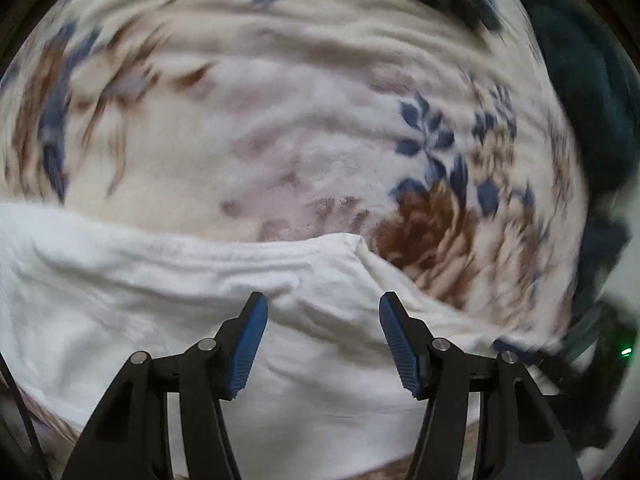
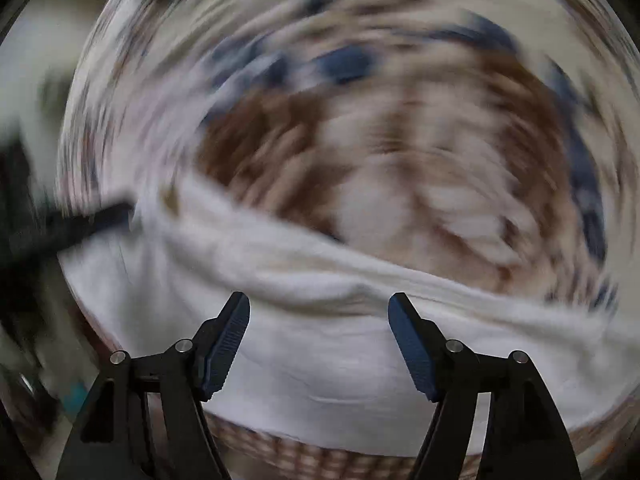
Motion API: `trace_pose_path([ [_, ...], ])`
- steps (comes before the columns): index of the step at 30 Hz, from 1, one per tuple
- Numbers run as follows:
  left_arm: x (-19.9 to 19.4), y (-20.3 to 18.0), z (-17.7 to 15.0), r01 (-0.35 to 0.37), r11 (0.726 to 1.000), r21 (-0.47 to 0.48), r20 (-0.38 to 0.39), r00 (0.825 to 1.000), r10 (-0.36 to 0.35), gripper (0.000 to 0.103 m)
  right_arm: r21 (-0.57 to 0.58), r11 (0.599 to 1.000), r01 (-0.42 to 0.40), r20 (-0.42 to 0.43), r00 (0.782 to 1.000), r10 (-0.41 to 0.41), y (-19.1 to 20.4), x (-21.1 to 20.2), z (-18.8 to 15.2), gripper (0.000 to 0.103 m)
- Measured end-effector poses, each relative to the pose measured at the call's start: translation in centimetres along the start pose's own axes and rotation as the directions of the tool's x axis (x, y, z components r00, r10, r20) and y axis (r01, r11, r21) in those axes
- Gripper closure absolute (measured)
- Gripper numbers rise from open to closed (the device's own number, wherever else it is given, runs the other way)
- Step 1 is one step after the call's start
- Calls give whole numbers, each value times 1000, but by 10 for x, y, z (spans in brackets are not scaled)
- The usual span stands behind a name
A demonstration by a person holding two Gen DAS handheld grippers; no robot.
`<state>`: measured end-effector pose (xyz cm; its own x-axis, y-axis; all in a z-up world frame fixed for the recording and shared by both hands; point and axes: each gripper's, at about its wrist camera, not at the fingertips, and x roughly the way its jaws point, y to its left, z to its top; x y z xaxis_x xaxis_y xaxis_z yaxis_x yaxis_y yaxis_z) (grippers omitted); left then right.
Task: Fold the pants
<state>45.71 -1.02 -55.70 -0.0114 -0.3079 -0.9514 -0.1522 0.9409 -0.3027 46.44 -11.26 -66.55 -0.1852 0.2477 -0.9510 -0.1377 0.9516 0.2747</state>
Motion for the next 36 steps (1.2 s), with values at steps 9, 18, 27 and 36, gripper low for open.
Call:
trace_pose_path([
  [9, 36, 10, 11, 2, 1000, -7, -16, 1000, -2, 47, -179, 975, 135, -16, 990, -140, 32, 43, 36, 100],
  [18, -3, 45, 6, 140, 979, -151, 39, 990, -135, 47, 165, 985, -48, -65, 996, 60, -20, 20, 65, 93],
  [27, -19, 91, 10, 101, 969, -224, 82, 993, -85, 47, 5, 996, -95, -63, 994, 95, 50, 13, 121, 91],
  [36, -13, 89, 10, 105, 975, -196, 66, 993, -94, 47, -235, 972, -17, -137, 990, -15, 87, 56, 138, 100],
])
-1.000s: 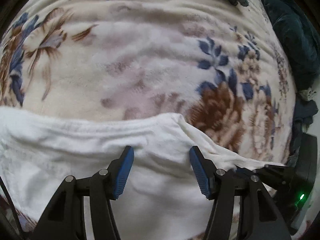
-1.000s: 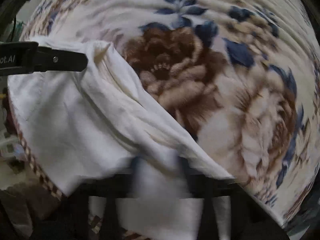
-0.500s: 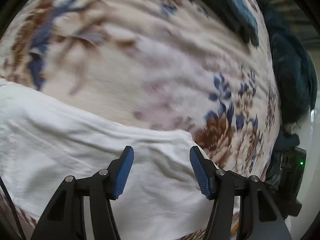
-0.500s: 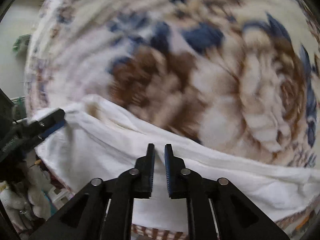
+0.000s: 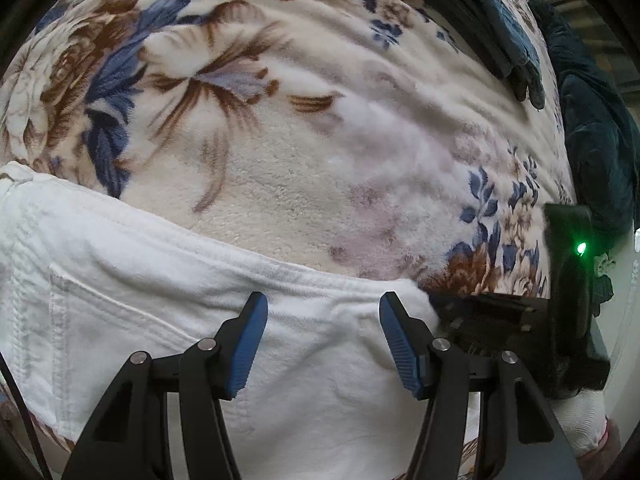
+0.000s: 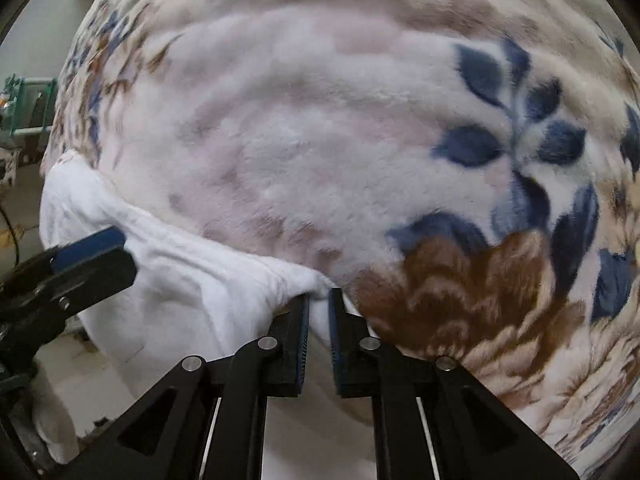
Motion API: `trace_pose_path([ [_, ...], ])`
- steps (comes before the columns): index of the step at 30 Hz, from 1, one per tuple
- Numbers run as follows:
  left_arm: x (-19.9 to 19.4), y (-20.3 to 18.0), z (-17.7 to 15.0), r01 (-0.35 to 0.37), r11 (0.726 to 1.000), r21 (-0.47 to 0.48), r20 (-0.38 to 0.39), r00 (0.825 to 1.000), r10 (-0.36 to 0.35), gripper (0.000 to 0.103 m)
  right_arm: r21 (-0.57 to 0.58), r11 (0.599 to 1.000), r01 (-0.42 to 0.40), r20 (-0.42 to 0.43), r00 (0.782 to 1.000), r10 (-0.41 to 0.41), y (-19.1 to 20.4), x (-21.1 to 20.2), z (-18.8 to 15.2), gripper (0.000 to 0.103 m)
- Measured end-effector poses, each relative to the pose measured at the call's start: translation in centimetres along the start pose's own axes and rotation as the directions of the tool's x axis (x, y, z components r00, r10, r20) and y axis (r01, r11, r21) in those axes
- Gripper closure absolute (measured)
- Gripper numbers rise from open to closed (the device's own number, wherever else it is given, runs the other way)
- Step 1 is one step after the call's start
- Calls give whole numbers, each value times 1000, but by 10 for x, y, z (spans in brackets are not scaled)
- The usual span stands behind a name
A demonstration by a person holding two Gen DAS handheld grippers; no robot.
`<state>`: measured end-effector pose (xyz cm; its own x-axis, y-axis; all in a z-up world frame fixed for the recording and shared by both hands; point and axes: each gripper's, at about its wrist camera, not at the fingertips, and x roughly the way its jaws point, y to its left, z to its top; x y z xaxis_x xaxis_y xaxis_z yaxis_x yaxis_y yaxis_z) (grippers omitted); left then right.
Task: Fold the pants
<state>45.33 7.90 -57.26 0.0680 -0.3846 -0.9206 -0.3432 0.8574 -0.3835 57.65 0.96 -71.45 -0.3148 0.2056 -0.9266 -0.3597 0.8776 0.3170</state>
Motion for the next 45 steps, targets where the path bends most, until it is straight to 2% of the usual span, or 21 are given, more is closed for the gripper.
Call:
trace_pose_path([
  [3, -1, 4, 2, 19, 1000, -17, -4, 1000, -20, 47, 140, 989, 38, 76, 996, -49, -28, -21, 0, 103],
  [4, -3, 5, 2, 22, 1000, -18, -6, 1000, -22, 47, 234, 972, -37, 75, 997, 20, -45, -26, -1, 103],
  [5, -4, 5, 1, 24, 1000, -20, -7, 1000, -24, 47, 350, 922, -163, 77, 986, 145, -64, -30, -4, 100],
  [7, -10, 6, 1, 13, 1000, -19, -6, 1000, -13, 47, 459, 814, -356, 98, 931, 352, -82, -30, -9, 96],
  [8, -13, 6, 1, 3, 1000, -14, -5, 1000, -3, 47, 498, 753, -430, 109, 892, 438, -90, -28, -10, 79],
  [9, -14, 6, 1, -3, 1000, -9, -1, 1000, 3, 47, 530, 705, -471, 108, 862, 496, -94, -24, -11, 49],
  [11, -17, 4, 1, -55, 998, 24, 9, 998, 54, 47, 568, 649, -506, 91, 822, 562, -99, -14, -11, 33],
  [14, -12, 5, 1, -127, 989, 79, 7, 992, 127, 47, 639, 600, -481, -2, 780, 626, -93, 19, -8, 33],
  [17, -3, 11, 2, -130, 988, 84, -26, 991, 132, 47, 635, 611, -472, -43, 768, 639, -87, 32, -11, 34],
  [19, 0, 13, 3, -125, 989, 84, -32, 991, 128, 47, 633, 592, -500, -40, 742, 669, -75, 39, -6, 47],
  [20, 0, 13, 4, -126, 988, 85, -36, 991, 129, 47, 624, 580, -524, -39, 721, 692, -64, 42, 0, 64],
  [21, 0, 13, 4, -124, 989, 85, -40, 991, 128, 47, 614, 585, -529, -43, 719, 694, -60, 41, 2, 63],
  [24, 1, 14, 4, -118, 989, 84, -47, 991, 123, 47, 576, 634, -517, -79, 736, 672, -54, 38, -1, 64],
  [27, 0, 17, 7, -116, 990, 81, -56, 991, 121, 47, 634, 585, -506, -77, 711, 699, -52, 63, -2, 64],
  [28, 2, 19, 8, -117, 990, 82, -62, 991, 122, 47, 644, 581, -498, -76, 714, 696, -51, 69, -2, 64],
  [31, 6, 22, 9, -123, 988, 91, -72, 989, 130, 47, 660, 579, -479, -43, 745, 665, -59, 53, -2, 85],
  [33, 9, 27, 8, -113, 990, 82, -79, 990, 120, 47, 671, 554, -494, 11, 753, 658, -76, 35, -8, 89],
  [37, 6, 29, 7, -109, 992, 60, -82, 990, 113, 47, 653, 578, -489, 70, 799, 597, -95, 6, -15, 90],
  [40, 0, 25, 8, -103, 993, 50, -79, 991, 107, 47, 549, 710, -442, 81, 873, 481, -89, -31, -7, 90],
  [43, -7, 17, 7, -85, 994, 62, -67, 994, 90, 47, 389, 835, -389, 33, 912, 409, -51, -63, -9, 83],
  [45, -10, 9, 4, -83, 994, 78, -59, 994, 87, 47, 298, 896, -329, -21, 936, 351, -29, -69, -17, 52],
])
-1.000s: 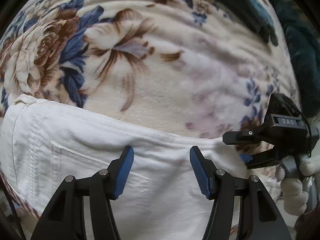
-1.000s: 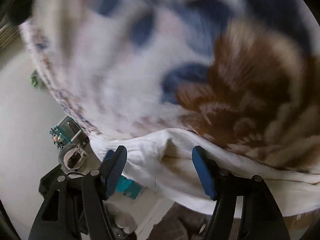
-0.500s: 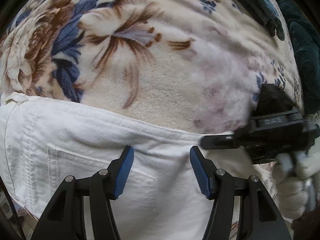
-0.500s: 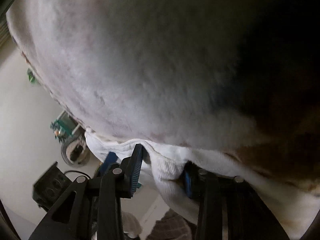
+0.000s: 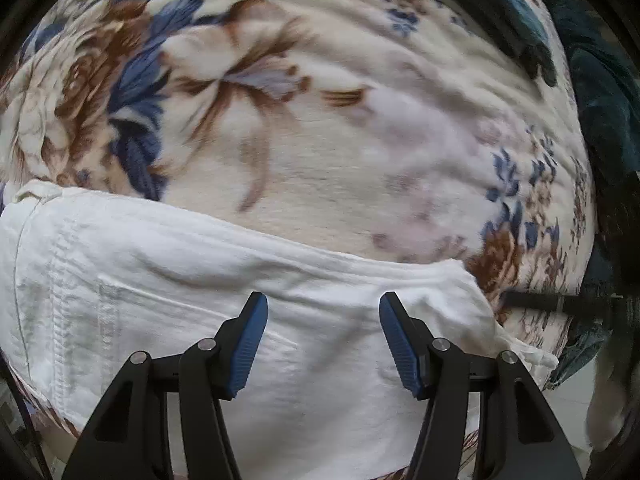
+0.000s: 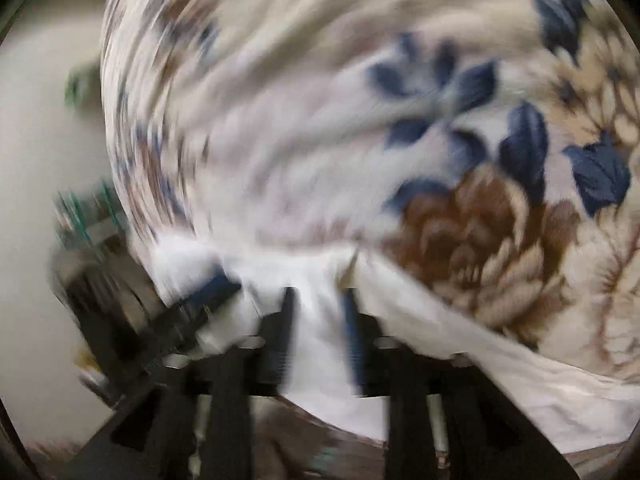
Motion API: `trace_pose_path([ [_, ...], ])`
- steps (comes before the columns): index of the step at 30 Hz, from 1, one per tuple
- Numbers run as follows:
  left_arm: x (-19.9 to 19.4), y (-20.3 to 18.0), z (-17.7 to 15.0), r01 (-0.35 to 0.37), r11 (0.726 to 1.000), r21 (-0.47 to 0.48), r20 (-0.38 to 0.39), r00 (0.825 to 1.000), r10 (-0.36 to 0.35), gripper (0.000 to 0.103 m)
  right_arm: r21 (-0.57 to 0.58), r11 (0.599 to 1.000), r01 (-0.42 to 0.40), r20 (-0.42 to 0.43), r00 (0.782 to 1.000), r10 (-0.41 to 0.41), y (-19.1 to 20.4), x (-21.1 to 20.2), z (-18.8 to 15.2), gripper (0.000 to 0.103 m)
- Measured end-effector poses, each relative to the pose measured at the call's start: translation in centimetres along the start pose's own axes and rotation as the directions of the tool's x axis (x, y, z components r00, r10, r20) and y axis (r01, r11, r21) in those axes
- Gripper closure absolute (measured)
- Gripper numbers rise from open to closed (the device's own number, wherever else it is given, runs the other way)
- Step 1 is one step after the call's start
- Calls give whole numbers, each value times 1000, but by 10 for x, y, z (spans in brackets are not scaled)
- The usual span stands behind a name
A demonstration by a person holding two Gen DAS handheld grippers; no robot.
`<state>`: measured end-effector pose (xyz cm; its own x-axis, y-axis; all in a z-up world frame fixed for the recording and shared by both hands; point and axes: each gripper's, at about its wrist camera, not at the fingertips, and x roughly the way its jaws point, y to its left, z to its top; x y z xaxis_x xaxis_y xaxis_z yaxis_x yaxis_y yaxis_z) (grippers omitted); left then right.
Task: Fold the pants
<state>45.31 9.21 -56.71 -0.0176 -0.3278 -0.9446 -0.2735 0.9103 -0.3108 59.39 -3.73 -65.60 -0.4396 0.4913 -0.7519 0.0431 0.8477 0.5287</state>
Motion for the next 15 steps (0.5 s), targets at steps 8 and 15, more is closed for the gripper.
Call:
trace_pose_path([
  [8, 6, -25, -10, -7, 999, 41, 11, 1000, 7, 47, 161, 982, 94, 49, 993, -103, -53, 51, -27, 102],
  [15, 19, -75, -6, -35, 987, 154, 35, 999, 30, 46, 257, 958, -128, 300, 953, 47, -92, 1, -92, 67],
])
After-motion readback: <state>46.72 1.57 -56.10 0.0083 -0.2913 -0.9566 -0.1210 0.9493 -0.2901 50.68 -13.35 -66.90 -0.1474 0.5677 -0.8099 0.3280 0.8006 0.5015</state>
